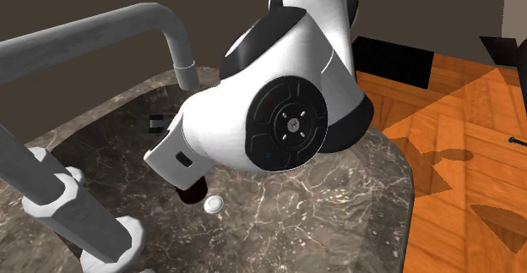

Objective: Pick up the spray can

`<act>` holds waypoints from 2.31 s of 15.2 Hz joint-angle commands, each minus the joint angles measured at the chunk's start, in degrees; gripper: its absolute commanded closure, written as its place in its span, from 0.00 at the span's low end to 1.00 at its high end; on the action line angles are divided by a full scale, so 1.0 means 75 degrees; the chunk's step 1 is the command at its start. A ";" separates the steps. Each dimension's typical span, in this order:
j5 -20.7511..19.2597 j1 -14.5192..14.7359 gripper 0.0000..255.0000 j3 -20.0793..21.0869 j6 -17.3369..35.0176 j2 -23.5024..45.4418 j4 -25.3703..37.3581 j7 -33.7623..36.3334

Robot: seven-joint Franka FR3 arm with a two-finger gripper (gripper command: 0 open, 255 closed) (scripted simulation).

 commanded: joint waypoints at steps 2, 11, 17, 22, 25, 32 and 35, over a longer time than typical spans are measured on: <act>-0.0189 -0.0074 0.00 -0.0080 -0.0121 0.0587 0.0693 -0.0286; -0.0046 -0.0083 1.00 -0.0003 0.0336 0.0459 -0.0088 0.0234; -0.0048 -0.0085 1.00 -0.0005 0.0330 0.0464 -0.0072 0.0225; -0.0087 -0.0081 1.00 -0.0024 0.0202 0.0492 0.0137 0.0084; -0.0153 -0.0075 1.00 -0.0059 -0.0008 0.0547 0.0491 -0.0154; -0.0324 -0.0083 1.00 -0.0162 -0.0529 0.0796 0.1502 -0.0792; -0.0406 -0.0102 1.00 -0.0220 -0.0774 0.0978 0.2055 -0.1120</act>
